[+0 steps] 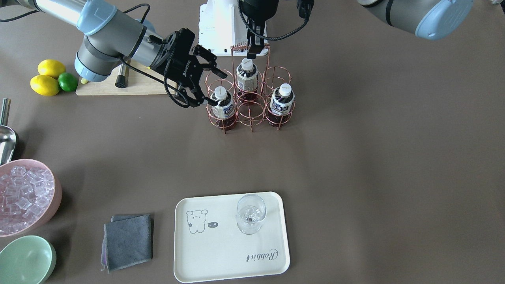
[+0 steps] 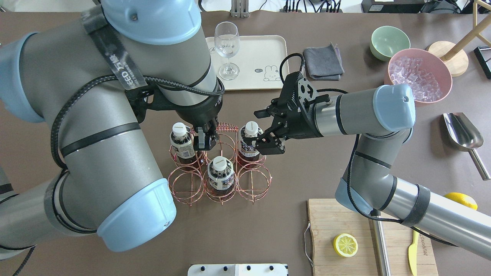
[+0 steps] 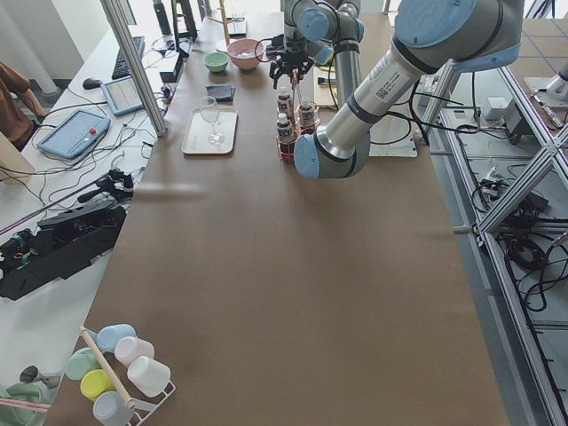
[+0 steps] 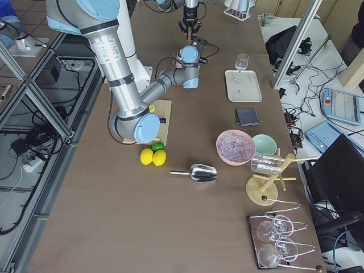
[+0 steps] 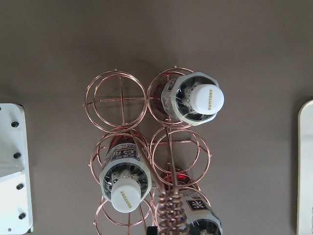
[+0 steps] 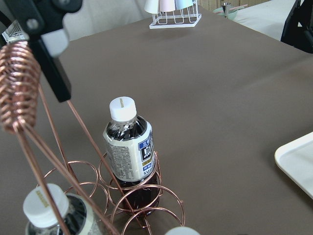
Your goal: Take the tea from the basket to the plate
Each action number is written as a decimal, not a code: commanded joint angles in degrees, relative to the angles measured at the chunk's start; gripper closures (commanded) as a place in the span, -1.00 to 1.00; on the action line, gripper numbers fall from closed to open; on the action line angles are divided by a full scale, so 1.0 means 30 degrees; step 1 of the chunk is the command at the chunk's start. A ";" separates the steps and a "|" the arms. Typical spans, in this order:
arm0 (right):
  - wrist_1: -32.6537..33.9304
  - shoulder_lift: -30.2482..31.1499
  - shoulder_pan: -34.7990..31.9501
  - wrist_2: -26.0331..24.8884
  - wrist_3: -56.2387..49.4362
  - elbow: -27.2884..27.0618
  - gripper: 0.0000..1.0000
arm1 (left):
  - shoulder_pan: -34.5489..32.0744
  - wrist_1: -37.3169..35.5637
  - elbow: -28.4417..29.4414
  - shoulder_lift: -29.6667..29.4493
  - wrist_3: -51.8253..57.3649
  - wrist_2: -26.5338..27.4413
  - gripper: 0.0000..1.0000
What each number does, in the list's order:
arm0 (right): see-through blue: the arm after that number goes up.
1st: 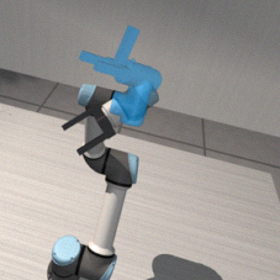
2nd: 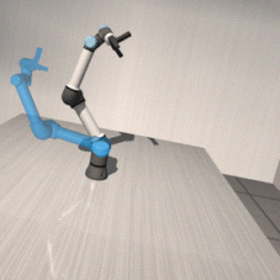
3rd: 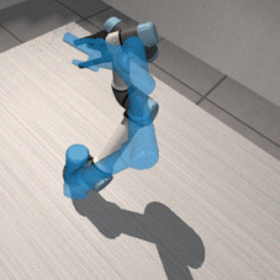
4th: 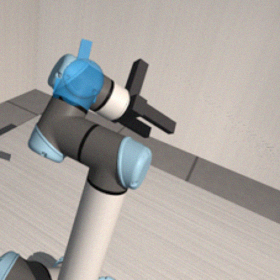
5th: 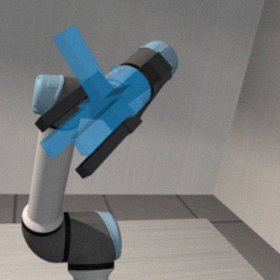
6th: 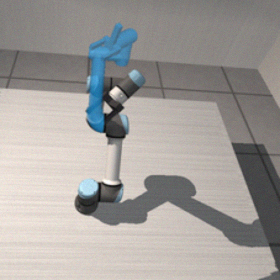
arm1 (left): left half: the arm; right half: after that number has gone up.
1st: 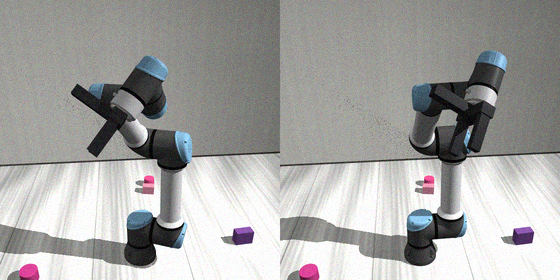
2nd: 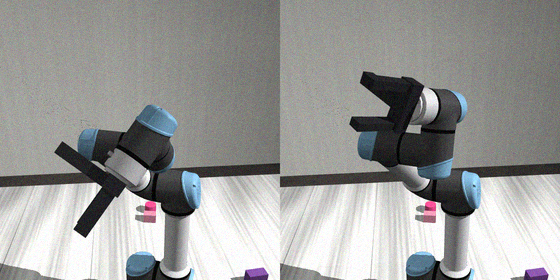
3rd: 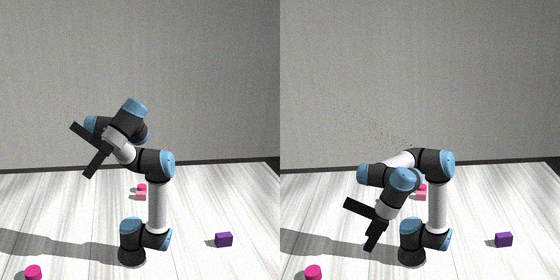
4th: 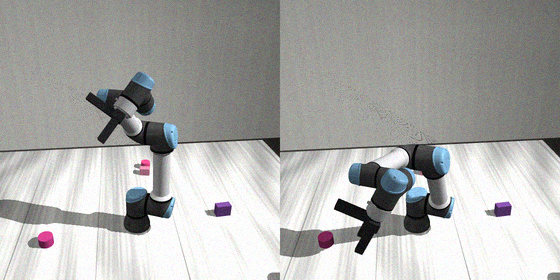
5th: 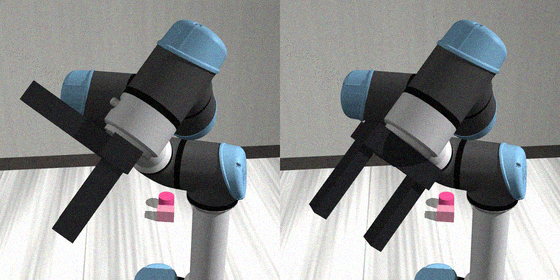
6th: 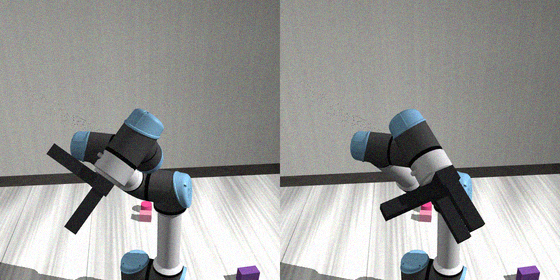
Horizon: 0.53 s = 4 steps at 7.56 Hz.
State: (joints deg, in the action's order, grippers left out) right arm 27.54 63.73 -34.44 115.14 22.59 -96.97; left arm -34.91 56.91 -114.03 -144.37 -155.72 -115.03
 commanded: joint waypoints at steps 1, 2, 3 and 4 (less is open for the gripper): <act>0.0077 -0.0002 0.0055 -0.0061 -0.0030 0.0008 -0.32 | -0.0025 -0.0016 -0.0048 0.0018 -0.0065 -0.0006 1.00; 0.0106 0.0027 0.0055 -0.0061 -0.0030 0.0008 -0.09 | -0.0025 -0.0016 -0.0077 0.0018 -0.0066 -0.0006 1.00; 0.0107 0.0027 0.0026 -0.0061 -0.0030 -0.0021 0.01 | -0.0025 -0.0016 -0.0048 0.0018 -0.0066 -0.0006 1.00; 0.0107 0.0027 -0.0003 -0.0032 -0.0030 -0.0021 0.21 | -0.0025 -0.0016 -0.0048 0.0047 -0.0066 -0.0006 1.00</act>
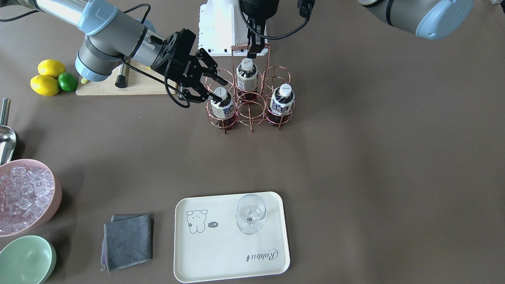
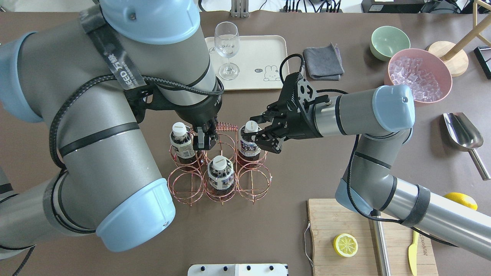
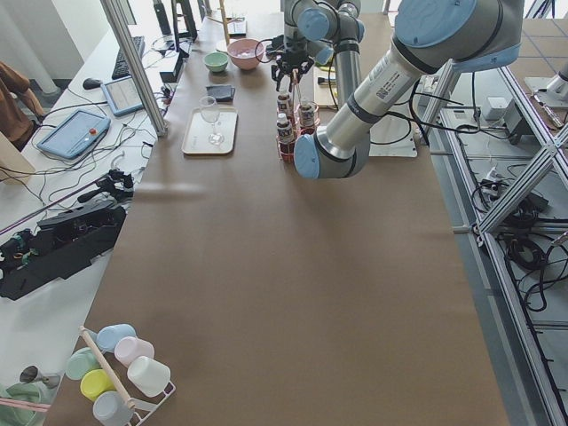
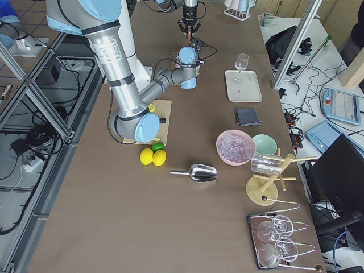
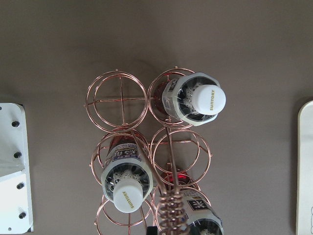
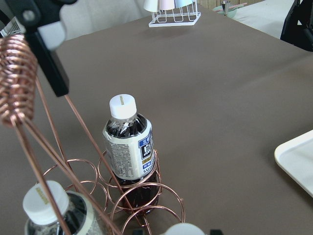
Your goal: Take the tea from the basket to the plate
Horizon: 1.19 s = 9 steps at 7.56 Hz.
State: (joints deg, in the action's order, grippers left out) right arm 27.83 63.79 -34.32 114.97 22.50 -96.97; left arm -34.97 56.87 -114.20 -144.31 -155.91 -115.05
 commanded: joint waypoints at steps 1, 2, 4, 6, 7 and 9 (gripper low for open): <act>0.0009 0.0008 -0.0075 0.0028 -0.0001 -0.0020 0.50 | -0.0003 -0.0002 0.0008 -0.0001 -0.0003 0.0000 1.00; 0.0038 0.0008 -0.0104 0.0057 0.0028 -0.0049 0.83 | -0.0003 -0.0031 0.0008 -0.0001 -0.0003 0.0000 1.00; 0.0068 -0.0022 -0.0163 0.0173 0.0029 -0.0108 1.00 | -0.0061 -0.0090 -0.0050 -0.0001 -0.0033 -0.0029 1.00; 0.0213 0.0008 -0.0687 0.0407 0.0204 -0.0487 1.00 | -0.0149 -0.0120 -0.0138 -0.0001 -0.0033 -0.0088 1.00; 0.1055 -0.0109 -0.1183 0.0960 0.0204 -0.0866 1.00 | -0.0149 -0.0120 -0.0138 -0.0001 -0.0033 -0.0088 1.00; 0.2814 -0.0285 -0.1509 0.1288 0.0204 -0.1978 1.00 | -0.0091 -0.0120 -0.0022 0.0028 -0.0062 -0.0059 1.00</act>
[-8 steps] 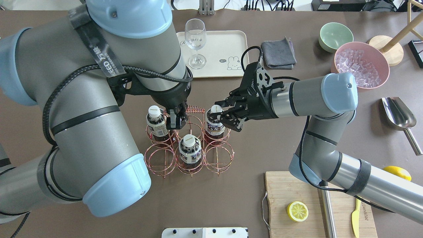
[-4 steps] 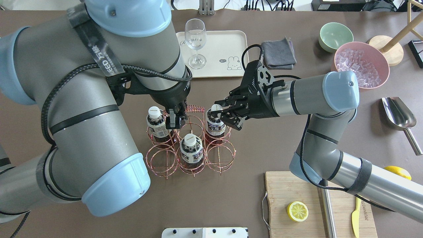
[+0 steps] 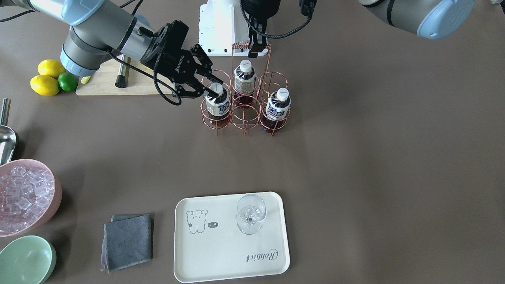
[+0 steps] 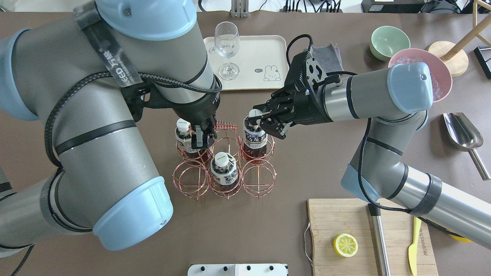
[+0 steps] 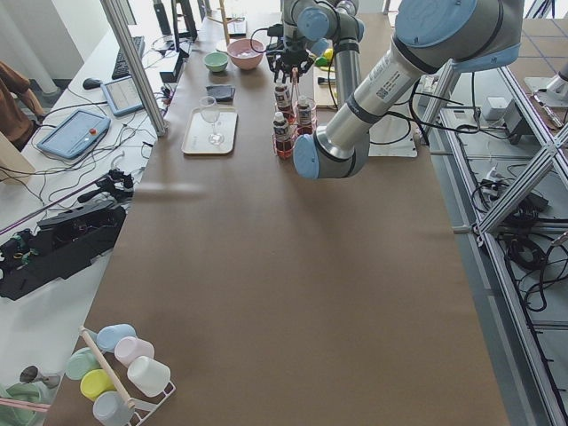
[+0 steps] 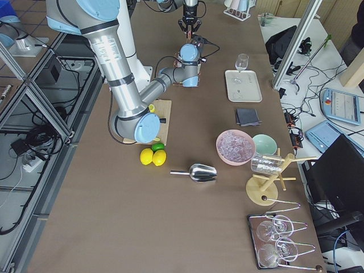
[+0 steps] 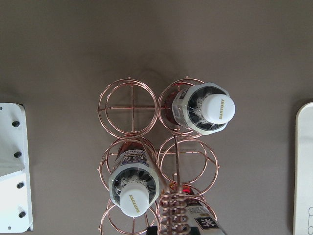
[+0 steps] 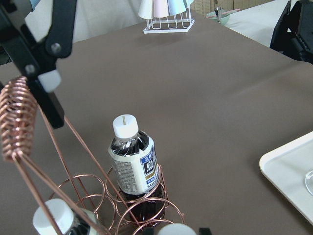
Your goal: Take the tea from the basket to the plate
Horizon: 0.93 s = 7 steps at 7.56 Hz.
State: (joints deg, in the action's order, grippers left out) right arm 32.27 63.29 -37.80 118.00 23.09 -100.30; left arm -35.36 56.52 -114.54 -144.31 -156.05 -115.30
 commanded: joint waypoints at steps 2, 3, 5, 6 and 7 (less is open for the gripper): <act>0.2798 -0.0265 -0.1250 0.1380 0.0067 -0.1659 1.00 | 0.0039 -0.0002 -0.0024 0.0087 -0.0044 0.0025 1.00; 0.3967 -0.0730 -0.2300 0.2781 0.0068 -0.2127 1.00 | 0.0010 -0.0002 -0.0111 0.0058 -0.0044 0.0025 1.00; 0.5612 -0.1842 -0.4847 0.5360 0.0097 -0.2308 1.00 | -0.0049 -0.0264 -0.0229 -0.0030 -0.0073 0.0025 1.00; 0.6083 -0.2312 -0.5672 0.5895 0.0126 -0.2308 1.00 | -0.0078 -0.0295 -0.0316 -0.0059 -0.0073 0.0025 1.00; 0.6407 -0.2549 -0.6318 0.6219 0.0213 -0.2308 1.00 | -0.0223 -0.0411 -0.0317 -0.0233 -0.0189 0.0025 1.00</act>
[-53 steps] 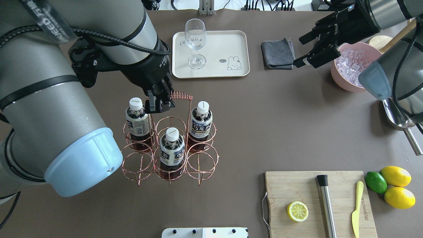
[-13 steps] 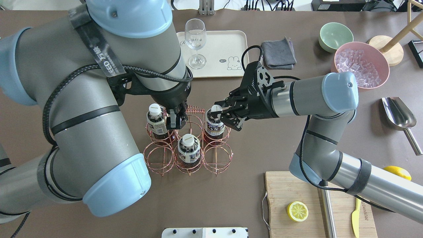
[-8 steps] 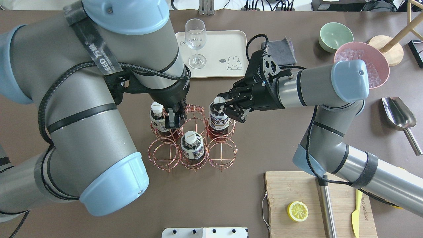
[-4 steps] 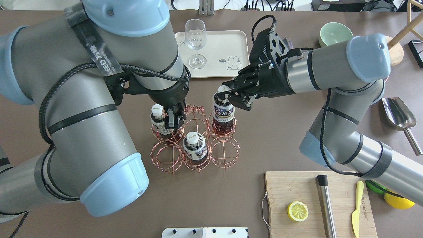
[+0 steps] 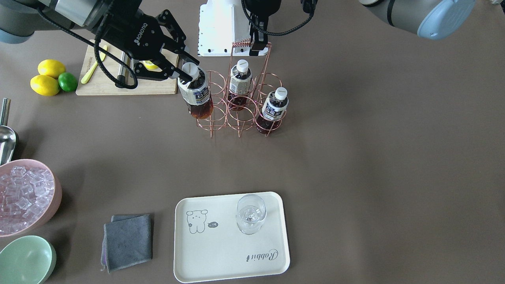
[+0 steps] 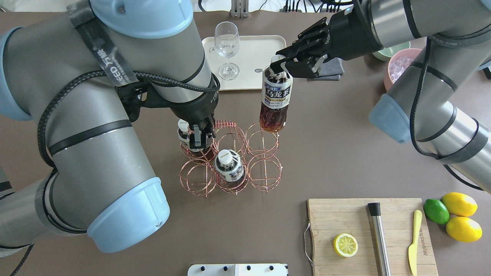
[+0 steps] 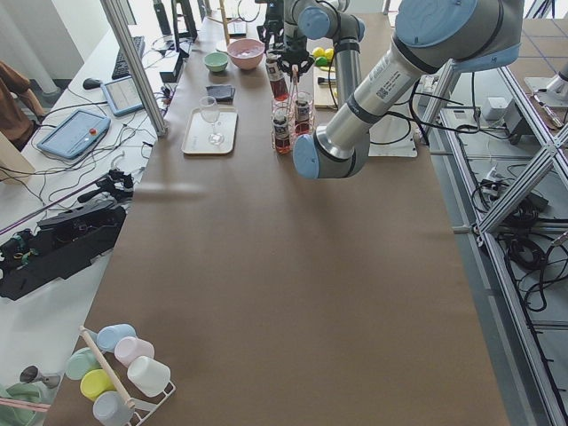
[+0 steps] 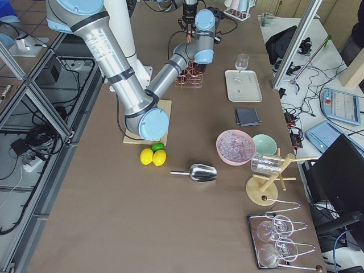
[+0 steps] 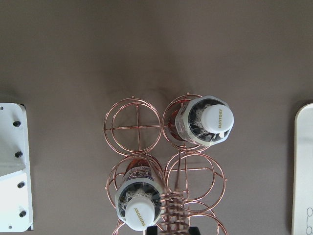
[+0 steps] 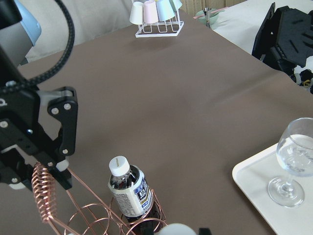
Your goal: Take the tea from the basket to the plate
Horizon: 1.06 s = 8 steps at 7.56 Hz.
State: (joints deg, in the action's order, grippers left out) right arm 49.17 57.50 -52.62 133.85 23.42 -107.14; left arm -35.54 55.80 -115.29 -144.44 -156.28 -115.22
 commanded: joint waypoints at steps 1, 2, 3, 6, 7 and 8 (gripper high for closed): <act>0.0776 -0.0738 -0.1791 0.0941 0.0452 -0.0028 1.00 | -0.0396 -0.0316 -0.0182 -0.0311 -0.0229 0.0000 1.00; 0.0776 -0.0855 -0.2085 0.0825 0.0368 0.0146 1.00 | -0.0485 -0.0346 -0.0212 -0.0283 -0.0230 0.0000 1.00; 0.0718 -0.0856 -0.2204 0.0272 0.0106 0.0524 1.00 | -0.0573 -0.0405 -0.0184 -0.0312 -0.0230 0.0000 1.00; 0.0542 -0.1611 -0.2176 -0.2625 -0.2030 0.3212 1.00 | -0.1393 -0.1312 -0.0271 -0.0459 -0.0114 -0.0030 1.00; 0.0194 -0.2691 -0.2147 -0.3301 -0.2035 0.4848 1.00 | -0.1568 -0.1516 -0.0329 -0.0400 -0.0055 0.0028 1.00; -0.2913 -0.2963 -0.2147 -0.4061 -0.1948 0.7503 1.00 | -0.1947 -0.1750 -0.0330 -0.0400 0.0004 0.0029 1.00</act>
State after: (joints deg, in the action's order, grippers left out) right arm 49.84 51.32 -59.11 125.52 17.83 -95.40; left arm -39.90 51.72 -116.20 -145.70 -156.58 -115.24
